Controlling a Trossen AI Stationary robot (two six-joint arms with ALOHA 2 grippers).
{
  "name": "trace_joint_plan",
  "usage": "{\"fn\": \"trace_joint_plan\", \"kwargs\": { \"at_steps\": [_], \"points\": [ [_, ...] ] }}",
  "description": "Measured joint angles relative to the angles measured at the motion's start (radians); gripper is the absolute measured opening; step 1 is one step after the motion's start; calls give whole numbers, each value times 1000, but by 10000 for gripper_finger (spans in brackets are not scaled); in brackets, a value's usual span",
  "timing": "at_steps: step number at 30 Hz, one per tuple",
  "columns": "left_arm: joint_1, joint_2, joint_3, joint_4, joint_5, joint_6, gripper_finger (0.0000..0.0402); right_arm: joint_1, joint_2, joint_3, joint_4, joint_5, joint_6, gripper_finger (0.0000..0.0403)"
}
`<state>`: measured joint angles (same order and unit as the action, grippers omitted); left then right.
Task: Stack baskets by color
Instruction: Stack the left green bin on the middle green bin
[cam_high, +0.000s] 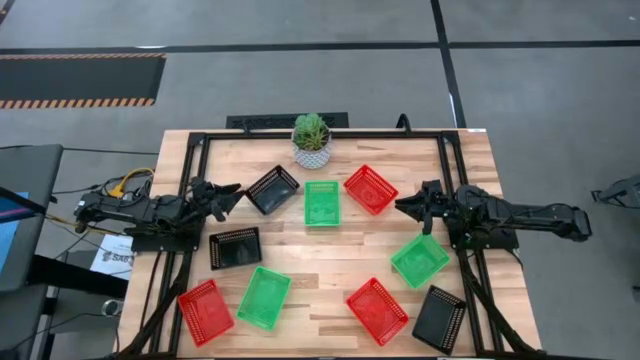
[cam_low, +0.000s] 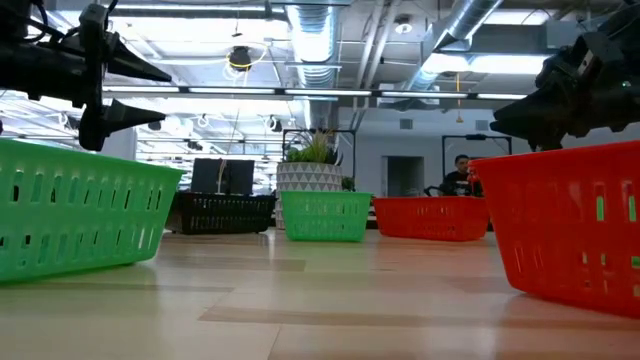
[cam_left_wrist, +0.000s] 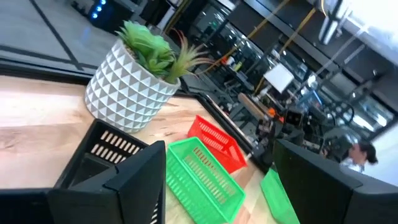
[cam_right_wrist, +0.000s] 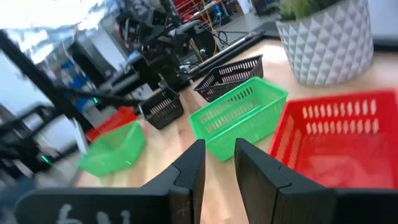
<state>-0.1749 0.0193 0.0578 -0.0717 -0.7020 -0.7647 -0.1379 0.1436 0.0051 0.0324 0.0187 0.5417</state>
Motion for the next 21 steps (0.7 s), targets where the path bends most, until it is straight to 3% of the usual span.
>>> {"fn": "trace_joint_plan", "kwargs": {
  "at_steps": [9, 17, 21],
  "points": [
    [0, 0, 0, 2, -32, 4, 285, 0, 0, 8, 23, 10, 62, 109],
    [0, 0, 0, 22, -36, -134, 285, 0, 0, 16, 93, 12, 306, 109],
    [0, 0, 0, 90, 31, -183, 285, -11, 0, 16, 154, 16, 417, 109]
  ]
}}
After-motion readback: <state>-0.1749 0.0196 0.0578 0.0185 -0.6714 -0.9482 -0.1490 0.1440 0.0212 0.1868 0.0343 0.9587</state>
